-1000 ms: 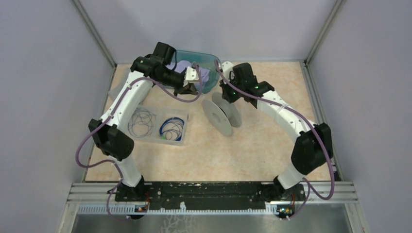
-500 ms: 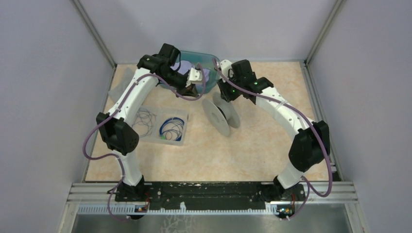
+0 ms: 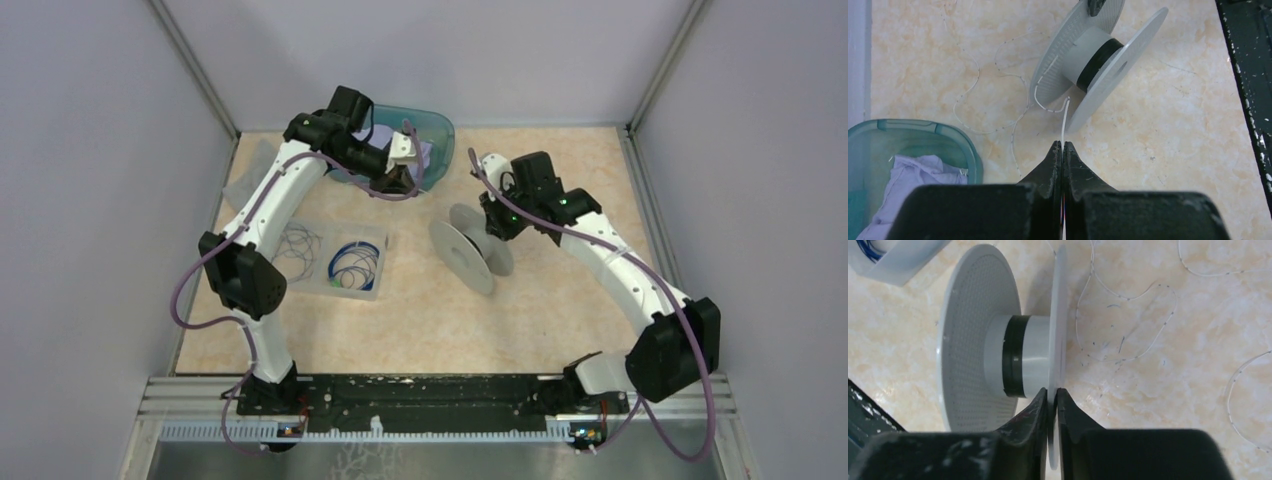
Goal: Wrap the cables
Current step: Adjust the cable reel at the center of the board.
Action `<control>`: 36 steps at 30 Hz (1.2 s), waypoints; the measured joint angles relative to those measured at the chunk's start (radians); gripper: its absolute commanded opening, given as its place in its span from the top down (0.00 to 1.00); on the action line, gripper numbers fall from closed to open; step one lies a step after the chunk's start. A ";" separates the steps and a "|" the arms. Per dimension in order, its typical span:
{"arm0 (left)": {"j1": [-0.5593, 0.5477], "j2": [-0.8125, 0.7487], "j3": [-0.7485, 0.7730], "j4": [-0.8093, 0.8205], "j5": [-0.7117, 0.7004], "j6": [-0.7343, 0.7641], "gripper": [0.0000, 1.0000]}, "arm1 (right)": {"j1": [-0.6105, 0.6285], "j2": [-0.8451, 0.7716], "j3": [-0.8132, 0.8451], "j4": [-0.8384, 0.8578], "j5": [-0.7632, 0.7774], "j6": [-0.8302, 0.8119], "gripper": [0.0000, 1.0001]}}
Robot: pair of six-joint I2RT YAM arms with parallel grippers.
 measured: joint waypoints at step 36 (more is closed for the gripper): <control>0.040 0.001 0.092 0.018 -0.156 0.034 1.00 | 0.103 0.403 0.281 0.380 0.140 0.161 1.00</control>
